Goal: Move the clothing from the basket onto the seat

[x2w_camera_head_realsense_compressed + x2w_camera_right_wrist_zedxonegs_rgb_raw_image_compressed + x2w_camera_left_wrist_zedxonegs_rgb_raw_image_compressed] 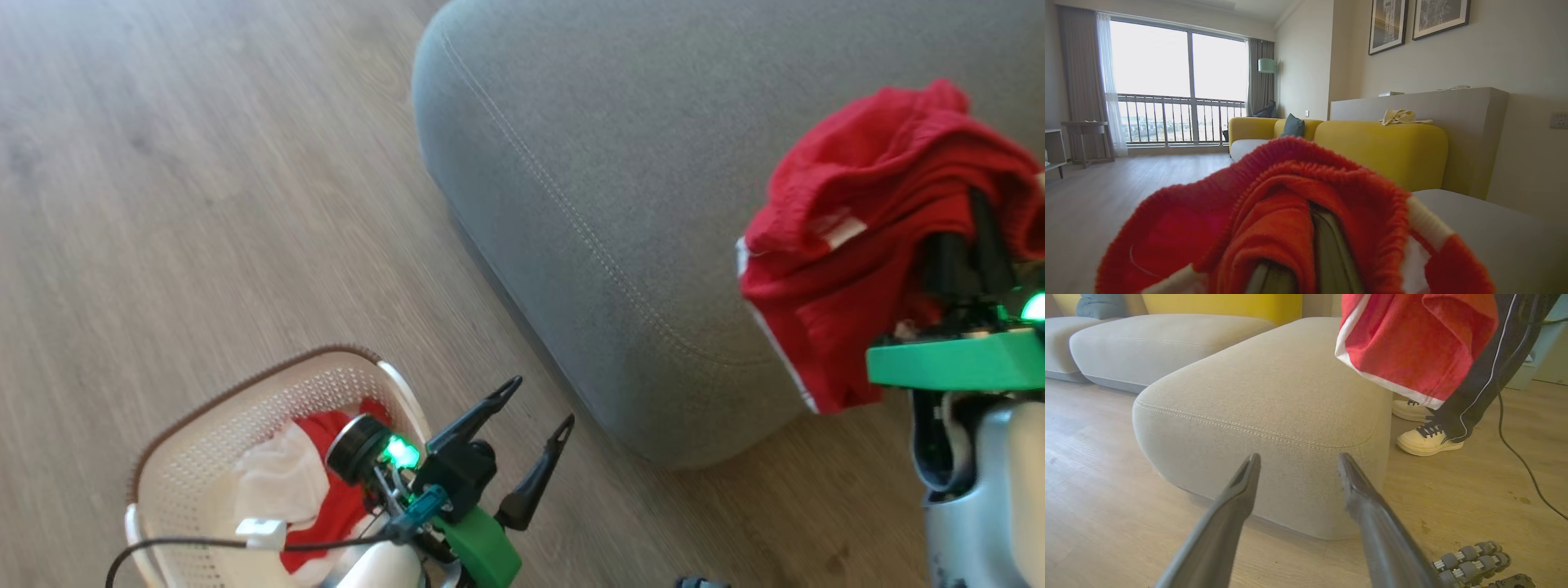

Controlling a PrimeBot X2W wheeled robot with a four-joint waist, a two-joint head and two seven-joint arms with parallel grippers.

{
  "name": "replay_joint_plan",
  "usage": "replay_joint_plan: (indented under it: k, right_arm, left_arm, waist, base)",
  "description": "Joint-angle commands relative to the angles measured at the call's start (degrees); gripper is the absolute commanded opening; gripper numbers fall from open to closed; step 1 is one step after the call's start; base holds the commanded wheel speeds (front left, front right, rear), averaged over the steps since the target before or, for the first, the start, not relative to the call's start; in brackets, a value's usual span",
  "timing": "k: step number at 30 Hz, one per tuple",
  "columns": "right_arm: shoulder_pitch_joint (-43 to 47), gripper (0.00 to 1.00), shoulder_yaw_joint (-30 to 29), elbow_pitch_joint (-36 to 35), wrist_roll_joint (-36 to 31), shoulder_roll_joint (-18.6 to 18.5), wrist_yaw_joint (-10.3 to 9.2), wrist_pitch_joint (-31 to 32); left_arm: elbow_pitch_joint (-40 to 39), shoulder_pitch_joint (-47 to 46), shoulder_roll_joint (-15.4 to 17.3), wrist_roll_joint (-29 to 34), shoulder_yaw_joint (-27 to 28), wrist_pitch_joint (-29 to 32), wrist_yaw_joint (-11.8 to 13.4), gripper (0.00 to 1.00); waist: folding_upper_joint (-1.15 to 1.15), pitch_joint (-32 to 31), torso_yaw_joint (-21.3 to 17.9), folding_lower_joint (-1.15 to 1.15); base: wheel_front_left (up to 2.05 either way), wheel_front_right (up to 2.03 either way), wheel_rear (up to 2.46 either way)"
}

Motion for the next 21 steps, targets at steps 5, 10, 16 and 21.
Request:
replay_joint_plan:
  k: [5,10,16,21]
  right_arm:
    - [-0.20,0.00,-1.93,-3.75,0.98,0.33,-0.02,-0.54]
    - [0.94,0.00,-3.69,-4.62,1.32,0.33,-0.02,-0.54]
    - [1.04,0.00,-5.08,-4.56,1.55,0.33,-0.02,-0.54]
    - [0.15,0.00,-6.69,-3.57,1.56,0.33,-0.02,-0.54]
  left_arm:
    - [-1.30,-4.93,1.09,-1.30,-2.19,-0.29,-0.03,1.00]
    - [-0.85,-6.50,1.73,-2.15,-3.73,-0.29,-0.04,1.00]
    - [-0.90,-6.58,1.73,-2.33,-4.00,-0.29,-0.04,1.00]
    - [-1.30,-5.94,2.04,-1.77,-3.17,-0.29,-0.04,1.00]
  waist:
    - [0.00,2.58,-1.31,0.00]
    - [0.00,3.19,-1.44,0.00]
    - [0.00,2.82,-1.27,0.00]
    - [0.00,3.41,-1.18,0.00]
  base:
    - [0.00,0.00,0.00]
    - [0.00,0.00,0.00]
    - [0.00,0.00,0.00]
    - [0.00,0.00,0.00]
